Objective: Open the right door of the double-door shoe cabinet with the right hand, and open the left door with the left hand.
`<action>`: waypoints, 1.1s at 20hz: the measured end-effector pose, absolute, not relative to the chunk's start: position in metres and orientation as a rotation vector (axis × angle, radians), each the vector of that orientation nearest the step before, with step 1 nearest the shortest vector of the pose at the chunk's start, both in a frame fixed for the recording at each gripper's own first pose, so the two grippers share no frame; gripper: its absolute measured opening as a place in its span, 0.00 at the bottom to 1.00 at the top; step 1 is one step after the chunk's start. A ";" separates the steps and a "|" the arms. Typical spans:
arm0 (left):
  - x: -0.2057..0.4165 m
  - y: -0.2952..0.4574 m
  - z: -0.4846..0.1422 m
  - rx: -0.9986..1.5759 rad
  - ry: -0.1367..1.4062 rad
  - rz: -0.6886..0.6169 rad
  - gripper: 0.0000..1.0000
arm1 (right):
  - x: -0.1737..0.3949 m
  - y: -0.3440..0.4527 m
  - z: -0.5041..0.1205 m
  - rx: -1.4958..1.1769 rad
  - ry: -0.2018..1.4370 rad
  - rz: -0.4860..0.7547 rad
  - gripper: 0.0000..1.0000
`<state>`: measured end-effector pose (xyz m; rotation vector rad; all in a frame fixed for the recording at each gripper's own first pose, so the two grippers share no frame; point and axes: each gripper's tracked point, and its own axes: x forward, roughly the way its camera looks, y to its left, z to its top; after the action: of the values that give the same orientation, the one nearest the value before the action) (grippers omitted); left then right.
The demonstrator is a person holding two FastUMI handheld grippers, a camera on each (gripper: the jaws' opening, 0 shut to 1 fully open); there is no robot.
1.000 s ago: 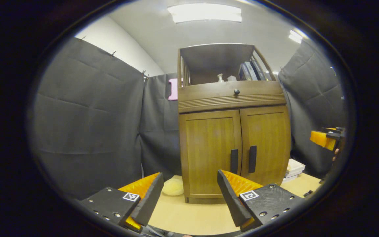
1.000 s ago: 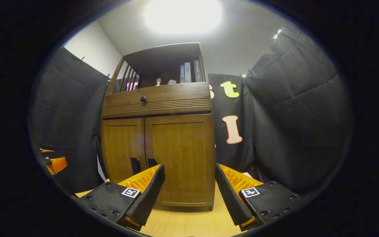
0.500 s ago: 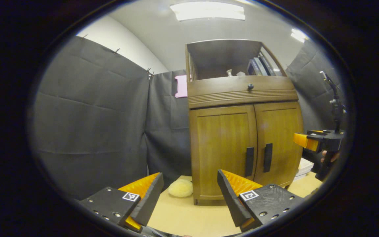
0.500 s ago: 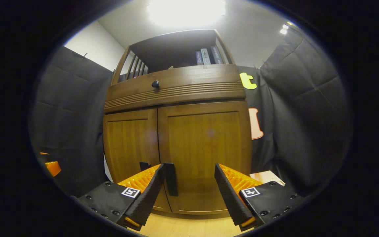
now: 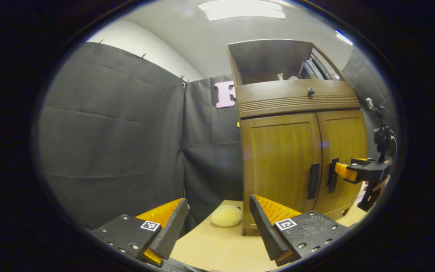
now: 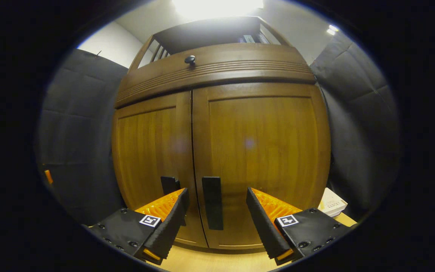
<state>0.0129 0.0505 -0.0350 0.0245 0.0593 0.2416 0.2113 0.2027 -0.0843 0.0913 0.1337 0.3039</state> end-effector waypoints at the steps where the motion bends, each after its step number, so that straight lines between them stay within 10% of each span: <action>1: 0.013 0.052 -0.042 0.024 0.064 0.245 0.94 | 0.217 0.206 -0.090 0.085 0.144 0.302 0.96; 10: 0.022 0.056 -0.054 0.023 0.104 0.245 0.94 | 0.254 0.225 -0.130 0.069 0.250 0.281 0.68; 18: 0.035 0.056 -0.052 0.016 0.108 0.214 0.94 | 0.259 0.230 -0.135 0.050 0.267 0.284 0.09; 22: 0.033 0.062 -0.044 0.024 0.090 0.197 0.94 | 0.246 0.225 -0.129 0.057 0.276 0.305 0.10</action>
<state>0.0331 0.0619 -0.0438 0.0236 0.0899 0.1966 0.2463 0.2254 -0.1287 0.0575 0.2759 0.3051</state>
